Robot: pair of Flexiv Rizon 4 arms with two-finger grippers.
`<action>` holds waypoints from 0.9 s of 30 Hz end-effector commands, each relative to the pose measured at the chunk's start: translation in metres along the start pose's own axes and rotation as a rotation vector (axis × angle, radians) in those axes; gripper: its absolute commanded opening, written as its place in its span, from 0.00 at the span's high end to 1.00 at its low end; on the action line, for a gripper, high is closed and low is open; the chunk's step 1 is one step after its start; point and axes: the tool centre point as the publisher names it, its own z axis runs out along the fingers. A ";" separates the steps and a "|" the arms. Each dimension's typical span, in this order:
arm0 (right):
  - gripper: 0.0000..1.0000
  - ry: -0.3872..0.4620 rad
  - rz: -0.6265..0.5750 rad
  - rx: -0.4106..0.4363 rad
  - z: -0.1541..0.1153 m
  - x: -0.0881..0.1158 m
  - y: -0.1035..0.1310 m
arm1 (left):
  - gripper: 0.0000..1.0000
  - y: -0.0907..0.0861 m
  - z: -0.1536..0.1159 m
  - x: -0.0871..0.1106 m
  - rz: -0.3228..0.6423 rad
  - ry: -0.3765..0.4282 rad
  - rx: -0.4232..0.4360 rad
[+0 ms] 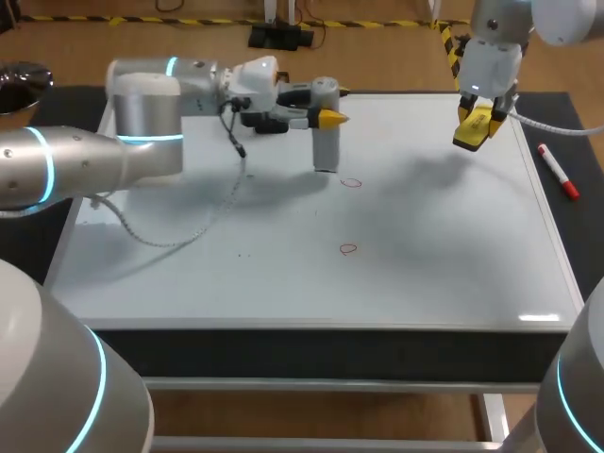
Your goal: Pick up the inspection probe, press it on each red-marked spot on the whiteboard one by one, put down the probe, pick up the eraser, and wipe off all the red marks.
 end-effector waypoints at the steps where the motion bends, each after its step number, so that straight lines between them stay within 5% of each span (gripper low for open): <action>1: 1.00 0.004 -0.001 0.002 -0.001 0.000 -0.001 | 1.00 -0.025 -0.055 0.027 0.015 -0.081 -0.027; 14: 1.00 0.004 -0.001 0.002 -0.001 0.000 -0.001 | 1.00 -0.033 -0.176 0.054 0.058 -0.205 -0.038; 27: 1.00 0.004 -0.001 0.002 -0.001 0.000 -0.001 | 1.00 -0.036 -0.239 0.067 0.068 -0.229 -0.040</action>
